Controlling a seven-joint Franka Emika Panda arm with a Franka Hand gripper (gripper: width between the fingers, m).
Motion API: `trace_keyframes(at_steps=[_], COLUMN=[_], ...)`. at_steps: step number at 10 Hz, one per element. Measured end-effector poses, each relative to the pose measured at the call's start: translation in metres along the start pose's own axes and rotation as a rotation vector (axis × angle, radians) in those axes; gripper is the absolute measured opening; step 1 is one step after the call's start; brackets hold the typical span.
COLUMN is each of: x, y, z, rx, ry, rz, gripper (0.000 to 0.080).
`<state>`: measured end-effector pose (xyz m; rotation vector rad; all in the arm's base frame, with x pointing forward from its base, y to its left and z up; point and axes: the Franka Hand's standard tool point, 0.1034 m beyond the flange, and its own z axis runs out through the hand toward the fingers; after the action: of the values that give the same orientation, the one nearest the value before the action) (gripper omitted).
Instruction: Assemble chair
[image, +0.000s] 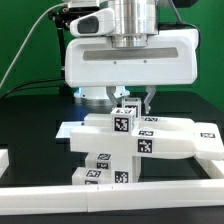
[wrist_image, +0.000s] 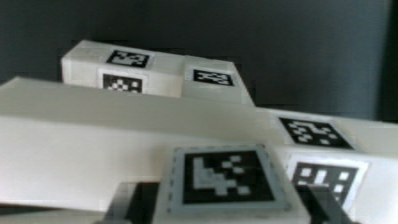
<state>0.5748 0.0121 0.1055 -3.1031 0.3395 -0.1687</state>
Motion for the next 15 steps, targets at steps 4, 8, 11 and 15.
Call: trace_keyframes(at_steps=[4, 8, 11, 15], x=[0.004, 0.010, 0.009, 0.007], y=[0.003, 0.001, -0.002, -0.008], z=[-0.001, -0.002, -0.003, -0.002], rx=[0.004, 0.025, 0.028, 0.029], ry=[0.015, 0.039, 0.039, 0.035], rz=[0.354, 0.678, 0.747, 0.738], gripper=[0.0265, 0.0266, 0.0270, 0.0615])
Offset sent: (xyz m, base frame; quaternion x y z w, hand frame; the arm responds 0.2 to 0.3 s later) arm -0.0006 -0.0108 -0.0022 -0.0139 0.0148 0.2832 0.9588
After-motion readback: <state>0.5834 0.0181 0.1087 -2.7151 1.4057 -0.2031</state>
